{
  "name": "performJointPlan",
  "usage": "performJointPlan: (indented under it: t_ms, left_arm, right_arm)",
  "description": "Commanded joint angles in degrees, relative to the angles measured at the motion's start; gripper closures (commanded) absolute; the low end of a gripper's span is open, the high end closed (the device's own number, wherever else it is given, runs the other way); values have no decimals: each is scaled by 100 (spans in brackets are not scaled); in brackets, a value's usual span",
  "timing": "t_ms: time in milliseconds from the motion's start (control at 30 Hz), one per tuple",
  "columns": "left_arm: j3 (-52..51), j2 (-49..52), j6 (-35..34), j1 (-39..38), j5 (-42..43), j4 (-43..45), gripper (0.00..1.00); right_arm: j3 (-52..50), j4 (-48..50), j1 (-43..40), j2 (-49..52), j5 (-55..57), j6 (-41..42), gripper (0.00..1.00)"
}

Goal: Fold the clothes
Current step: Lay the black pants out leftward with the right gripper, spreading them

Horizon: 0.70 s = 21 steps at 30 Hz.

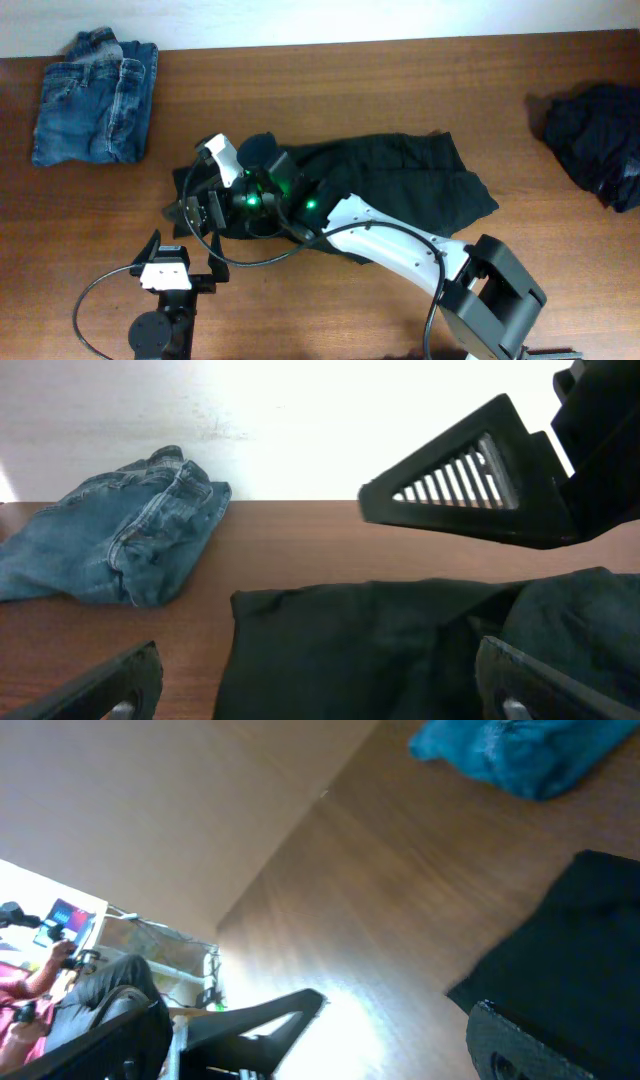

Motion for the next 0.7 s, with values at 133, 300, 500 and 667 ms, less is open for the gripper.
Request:
performJointPlan:
  t_ms: [133, 300, 500, 667]
  left_arm:
    - [-13, -50, 68, 35, -57, -48, 1]
    - [-13, -50, 68, 35, -57, -48, 1]
    - [-13, -50, 68, 35, -59, -48, 1]
    - [-15, -50, 68, 35, -59, -48, 1]
  right_arm:
    - [125, -1394, -1248, -55, 546, -177, 1]
    - [125, -2715, -2015, -55, 1248, -173, 1]
    - [122, -4227, -3235, -55, 1248, -160, 1]
    - [111, -4725, -3569, -52, 1246, -675, 1]
